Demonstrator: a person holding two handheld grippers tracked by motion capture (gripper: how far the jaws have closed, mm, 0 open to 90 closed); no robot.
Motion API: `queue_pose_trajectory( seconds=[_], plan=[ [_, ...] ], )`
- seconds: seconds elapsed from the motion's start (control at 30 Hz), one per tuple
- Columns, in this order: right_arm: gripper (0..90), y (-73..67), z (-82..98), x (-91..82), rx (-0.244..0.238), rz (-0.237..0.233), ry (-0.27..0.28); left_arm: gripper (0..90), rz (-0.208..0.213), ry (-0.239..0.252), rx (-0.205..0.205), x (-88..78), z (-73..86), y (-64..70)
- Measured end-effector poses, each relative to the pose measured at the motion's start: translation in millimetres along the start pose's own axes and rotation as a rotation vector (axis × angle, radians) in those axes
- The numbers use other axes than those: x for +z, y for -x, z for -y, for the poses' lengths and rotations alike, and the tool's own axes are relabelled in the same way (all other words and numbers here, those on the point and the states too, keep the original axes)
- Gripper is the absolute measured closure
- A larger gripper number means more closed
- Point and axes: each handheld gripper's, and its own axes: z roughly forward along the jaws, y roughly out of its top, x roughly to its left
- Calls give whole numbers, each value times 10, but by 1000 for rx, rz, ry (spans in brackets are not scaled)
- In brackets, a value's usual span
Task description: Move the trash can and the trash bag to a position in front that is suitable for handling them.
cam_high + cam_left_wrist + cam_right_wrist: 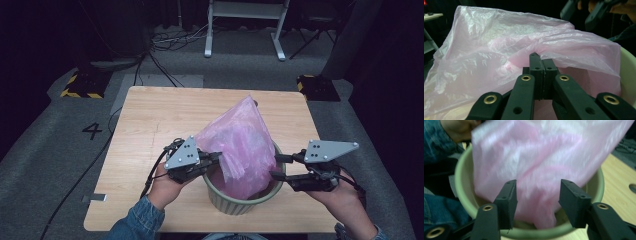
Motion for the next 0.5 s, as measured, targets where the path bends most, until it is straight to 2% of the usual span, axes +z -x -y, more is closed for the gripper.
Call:
queue_pose_trajectory(
  seconds=[0.17,0.33,0.5],
  plan=[
    [512,-89,-124,42,-26,-36,20,892,11,-3,19,26,-57,49],
    [527,-158,-187,236,-40,-72,-17,892,23,5,46,27,-129,112],
    [534,-221,-213,372,-54,-81,-53,882,40,24,67,32,-215,187]
  ],
)
